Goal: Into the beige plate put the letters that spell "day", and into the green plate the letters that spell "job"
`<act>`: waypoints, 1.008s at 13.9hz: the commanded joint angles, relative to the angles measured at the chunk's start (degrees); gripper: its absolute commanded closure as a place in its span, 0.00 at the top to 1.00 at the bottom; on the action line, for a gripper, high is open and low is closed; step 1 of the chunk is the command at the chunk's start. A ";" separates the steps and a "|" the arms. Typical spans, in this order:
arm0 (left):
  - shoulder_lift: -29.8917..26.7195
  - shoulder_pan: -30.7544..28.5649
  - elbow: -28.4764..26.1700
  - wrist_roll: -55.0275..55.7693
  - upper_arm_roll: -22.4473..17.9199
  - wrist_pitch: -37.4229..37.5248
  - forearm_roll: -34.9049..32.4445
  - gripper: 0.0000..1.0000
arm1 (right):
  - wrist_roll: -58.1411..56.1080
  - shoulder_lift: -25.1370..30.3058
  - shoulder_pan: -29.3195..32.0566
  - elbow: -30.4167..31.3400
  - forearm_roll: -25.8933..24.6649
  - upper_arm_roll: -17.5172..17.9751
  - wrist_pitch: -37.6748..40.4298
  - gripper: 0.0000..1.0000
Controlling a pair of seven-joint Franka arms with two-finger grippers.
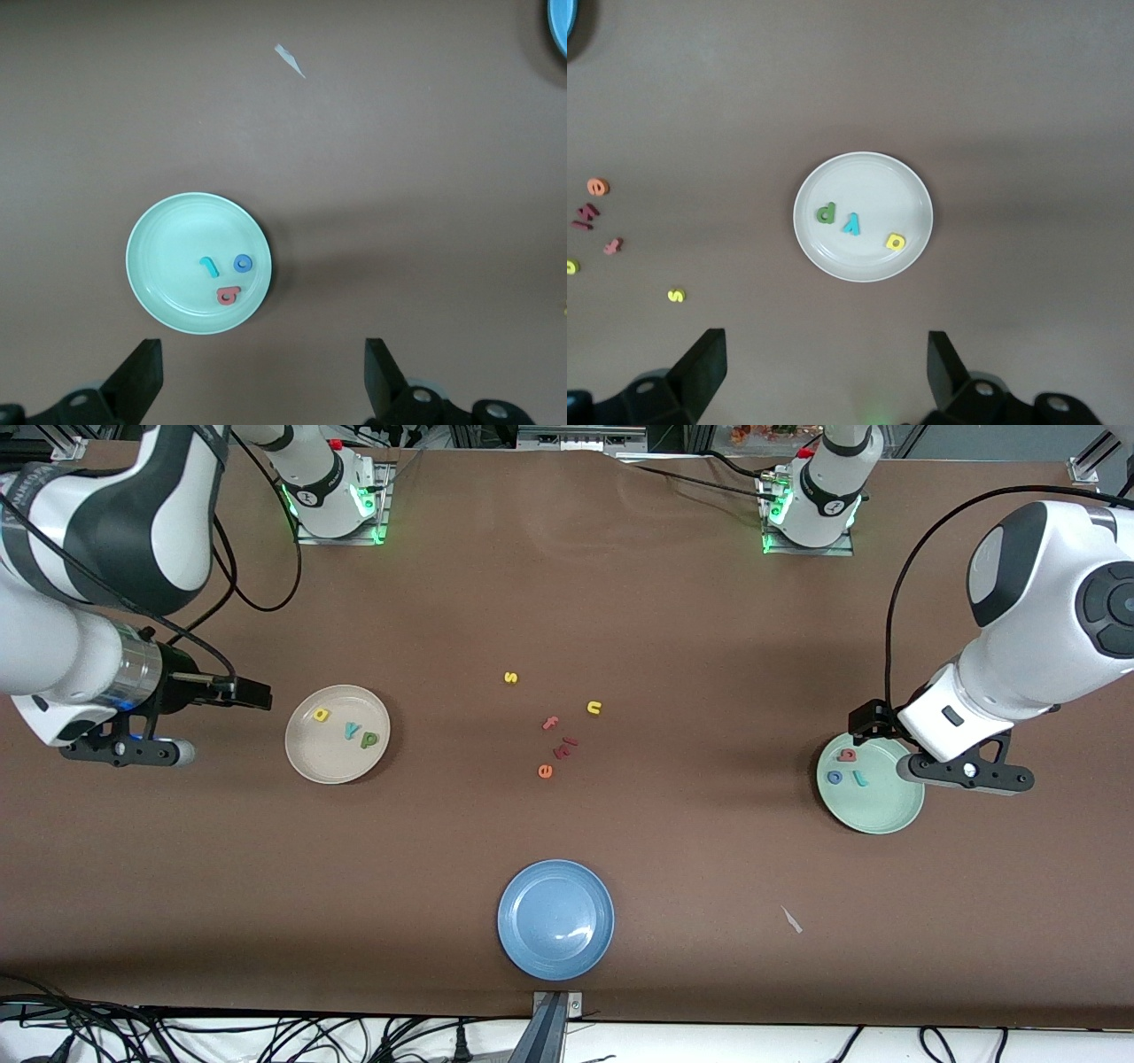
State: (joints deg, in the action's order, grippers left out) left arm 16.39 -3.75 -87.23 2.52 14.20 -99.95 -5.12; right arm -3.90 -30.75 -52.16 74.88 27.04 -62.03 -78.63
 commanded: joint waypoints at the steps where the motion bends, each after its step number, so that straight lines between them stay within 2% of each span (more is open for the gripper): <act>1: -0.57 -1.16 -0.22 -3.14 -0.49 0.99 3.62 1.00 | -0.41 8.05 9.23 0.01 -7.94 15.04 -3.09 1.00; 3: -0.74 -2.57 -0.13 -3.40 -0.49 2.12 3.98 1.00 | -0.58 11.14 15.22 0.18 -13.04 21.74 -4.52 1.00; 6: -0.92 -4.76 0.39 -3.75 -0.66 3.01 3.98 1.00 | -0.32 15.00 23.40 0.97 -18.05 31.33 -4.78 1.00; 7: -1.10 -5.55 0.48 -4.71 -0.66 3.10 3.98 1.00 | -0.32 16.15 26.12 2.37 -19.03 33.53 -5.04 1.00; 9: -1.71 -6.70 0.48 -5.95 -0.57 3.80 3.98 1.00 | -0.23 19.92 32.18 5.44 -21.57 40.37 -6.27 1.00; 10: -2.15 -6.79 0.65 -5.95 -0.66 3.80 3.98 1.00 | -0.14 22.64 34.64 8.41 -23.67 43.45 -7.67 1.00; 12: -3.47 -7.14 0.31 -5.60 -0.58 3.89 4.07 1.00 | -0.06 28.70 36.68 16.14 -26.58 47.25 -13.63 1.00; 14: -4.61 -6.54 0.04 -5.77 -0.92 3.89 4.85 1.00 | 0.38 32.67 43.24 21.87 -27.65 54.17 -17.68 1.00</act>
State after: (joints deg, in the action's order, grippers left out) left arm 14.03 -10.58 -86.55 -1.66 13.66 -97.15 -2.83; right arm -3.89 -5.40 -14.39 87.16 1.16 -14.56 -91.42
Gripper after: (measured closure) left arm 0.000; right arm 0.000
